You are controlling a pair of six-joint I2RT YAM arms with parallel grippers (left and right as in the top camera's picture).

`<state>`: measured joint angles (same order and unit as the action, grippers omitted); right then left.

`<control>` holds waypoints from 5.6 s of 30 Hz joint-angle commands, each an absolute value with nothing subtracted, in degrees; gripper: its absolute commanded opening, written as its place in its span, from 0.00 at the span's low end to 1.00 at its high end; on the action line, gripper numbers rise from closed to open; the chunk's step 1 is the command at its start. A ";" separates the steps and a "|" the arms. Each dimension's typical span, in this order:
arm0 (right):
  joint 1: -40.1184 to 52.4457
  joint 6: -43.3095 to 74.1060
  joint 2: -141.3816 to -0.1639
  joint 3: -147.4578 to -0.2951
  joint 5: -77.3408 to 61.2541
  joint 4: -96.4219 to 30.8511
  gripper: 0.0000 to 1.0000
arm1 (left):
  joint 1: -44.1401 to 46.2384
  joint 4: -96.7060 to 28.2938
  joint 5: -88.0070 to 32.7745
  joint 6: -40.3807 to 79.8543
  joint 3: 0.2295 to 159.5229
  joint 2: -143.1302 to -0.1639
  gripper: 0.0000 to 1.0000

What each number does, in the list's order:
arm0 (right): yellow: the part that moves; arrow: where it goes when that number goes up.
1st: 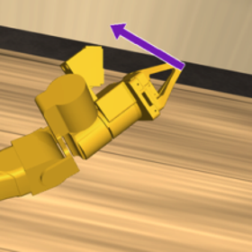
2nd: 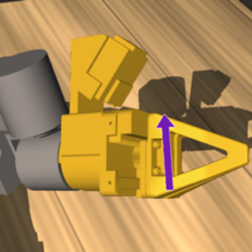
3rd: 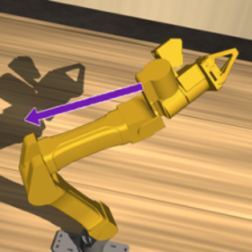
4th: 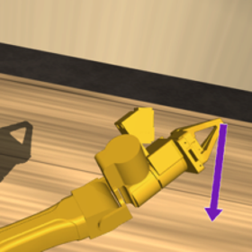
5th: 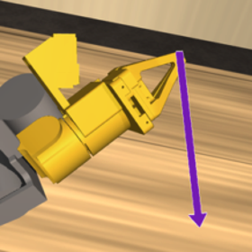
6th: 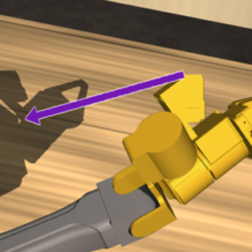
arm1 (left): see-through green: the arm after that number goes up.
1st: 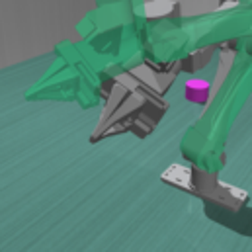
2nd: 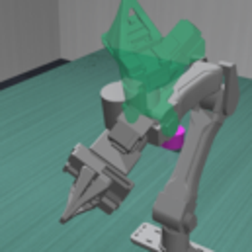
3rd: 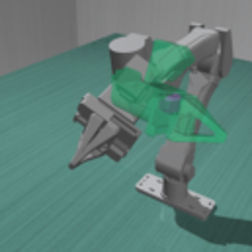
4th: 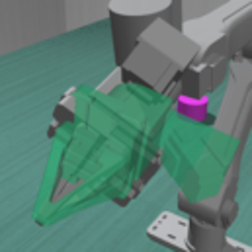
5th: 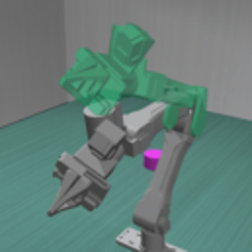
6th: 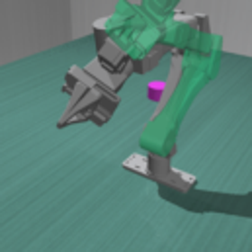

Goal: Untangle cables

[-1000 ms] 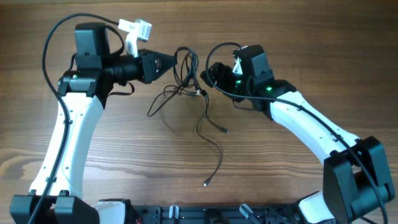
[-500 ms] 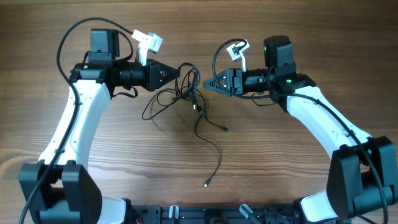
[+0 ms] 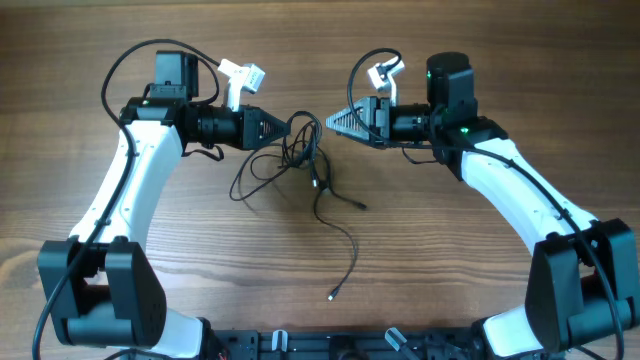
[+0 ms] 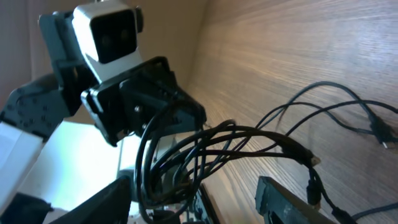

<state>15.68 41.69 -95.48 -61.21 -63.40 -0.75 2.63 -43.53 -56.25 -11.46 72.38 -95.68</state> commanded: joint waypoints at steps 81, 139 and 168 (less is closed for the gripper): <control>21.41 28.01 -96.23 -61.39 -37.95 -17.61 0.37 | 16.43 -33.06 -23.49 30.52 72.95 -109.95 0.04; 29.43 28.73 -108.44 -61.36 -19.53 -12.08 0.31 | 19.03 -32.97 -23.33 30.63 72.95 -109.95 0.04; 29.17 28.47 -108.44 -61.39 -14.70 -5.98 0.31 | 19.03 -34.26 -21.08 30.26 72.95 -109.95 0.04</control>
